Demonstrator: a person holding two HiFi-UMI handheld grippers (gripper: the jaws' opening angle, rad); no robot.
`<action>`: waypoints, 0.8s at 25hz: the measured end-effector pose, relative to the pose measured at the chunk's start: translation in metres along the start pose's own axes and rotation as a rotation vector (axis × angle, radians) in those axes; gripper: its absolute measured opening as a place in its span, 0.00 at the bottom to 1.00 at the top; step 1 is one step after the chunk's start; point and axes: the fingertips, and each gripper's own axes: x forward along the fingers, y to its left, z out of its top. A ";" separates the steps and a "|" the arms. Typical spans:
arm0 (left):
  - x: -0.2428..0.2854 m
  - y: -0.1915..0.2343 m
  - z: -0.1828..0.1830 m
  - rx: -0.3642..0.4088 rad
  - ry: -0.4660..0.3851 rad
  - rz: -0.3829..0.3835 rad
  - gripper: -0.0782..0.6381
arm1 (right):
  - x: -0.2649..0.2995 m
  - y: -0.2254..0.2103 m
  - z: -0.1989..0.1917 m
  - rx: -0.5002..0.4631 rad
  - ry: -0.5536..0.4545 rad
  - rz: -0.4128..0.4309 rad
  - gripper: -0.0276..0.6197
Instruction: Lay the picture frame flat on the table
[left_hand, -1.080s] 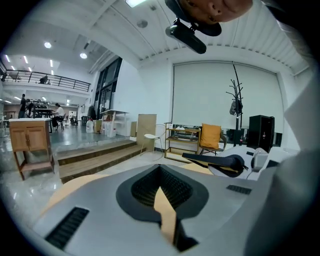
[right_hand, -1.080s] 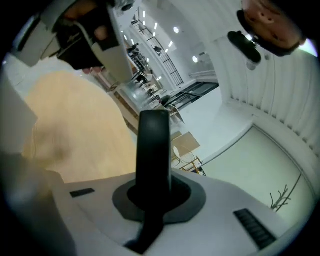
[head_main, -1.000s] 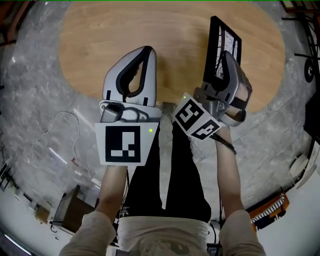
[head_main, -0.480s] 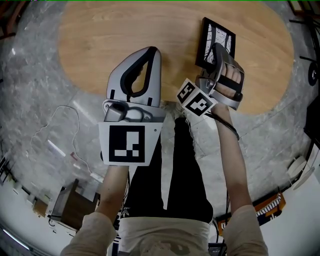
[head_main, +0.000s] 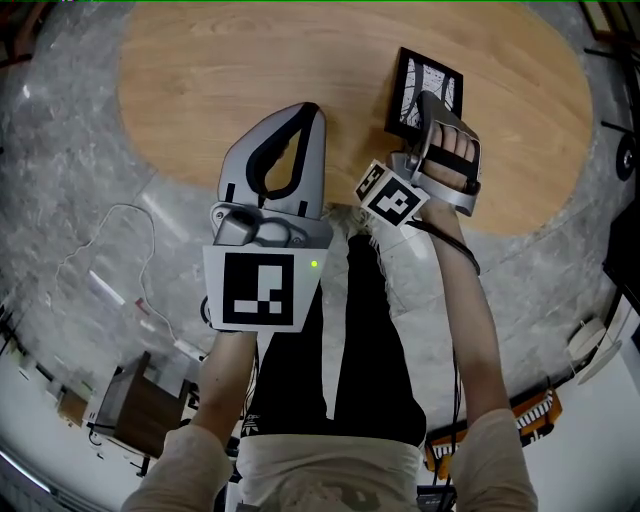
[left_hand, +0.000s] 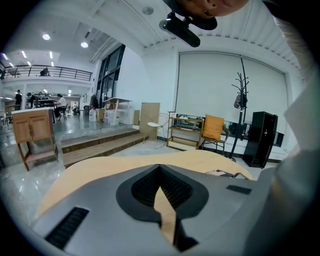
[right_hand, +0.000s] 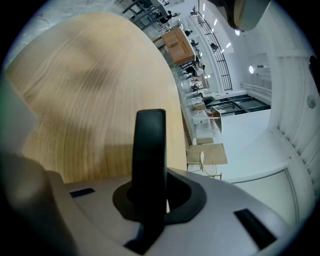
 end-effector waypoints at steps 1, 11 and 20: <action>-0.001 0.000 -0.001 -0.002 0.003 -0.002 0.12 | 0.000 0.002 0.000 -0.006 0.001 0.008 0.07; -0.001 -0.005 -0.002 -0.022 0.014 -0.014 0.12 | -0.006 0.030 0.002 0.012 -0.023 0.297 0.28; -0.002 -0.015 -0.006 -0.016 0.022 -0.038 0.12 | -0.015 0.035 0.005 0.069 -0.075 0.558 0.43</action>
